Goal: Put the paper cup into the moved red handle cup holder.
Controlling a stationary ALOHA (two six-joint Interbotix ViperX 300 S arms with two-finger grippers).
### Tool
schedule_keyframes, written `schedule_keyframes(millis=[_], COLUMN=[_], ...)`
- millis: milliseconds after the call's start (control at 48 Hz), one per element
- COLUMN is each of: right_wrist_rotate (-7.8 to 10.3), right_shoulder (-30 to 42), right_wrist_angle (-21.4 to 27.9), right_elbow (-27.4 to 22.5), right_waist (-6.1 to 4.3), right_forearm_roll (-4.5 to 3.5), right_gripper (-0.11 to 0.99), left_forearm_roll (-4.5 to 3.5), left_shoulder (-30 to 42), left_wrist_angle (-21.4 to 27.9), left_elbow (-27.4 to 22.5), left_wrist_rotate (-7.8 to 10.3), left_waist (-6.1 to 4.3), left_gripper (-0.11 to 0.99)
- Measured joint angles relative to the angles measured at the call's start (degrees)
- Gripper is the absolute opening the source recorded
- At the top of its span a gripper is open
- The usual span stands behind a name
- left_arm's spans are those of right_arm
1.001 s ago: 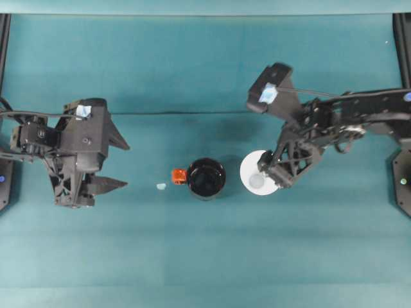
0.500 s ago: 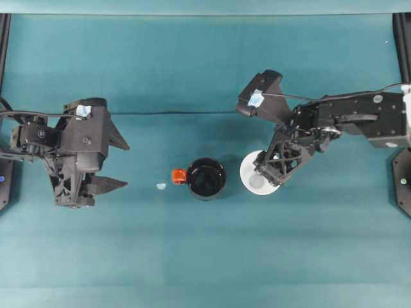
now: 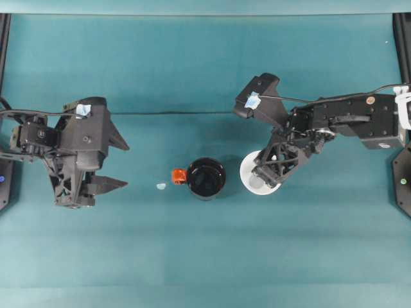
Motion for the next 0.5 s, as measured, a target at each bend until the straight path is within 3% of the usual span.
schedule_keyframes(millis=[83,167,500], right_wrist_rotate=[0.00,0.00,0.00], right_shoulder=[-0.1,-0.1,-0.2], right_wrist_angle=[0.0,-0.1,1.1], right_elbow=[-0.1,-0.3,-0.9], right_waist=[0.09,0.35,0.35], right_forearm_roll=[0.00,0.62,2.11], right_gripper=[-0.02,-0.08,-0.10], left_forearm_roll=[0.00,0.00,0.00], left_shoulder=[0.0,0.0,0.0], left_wrist_angle=[0.0,0.0,0.0], left_elbow=[0.1,0.0,0.1], left_wrist_rotate=[0.00,0.00,0.00], left_waist=[0.00,0.00,0.00], left_gripper=[0.89,0.89,0.89])
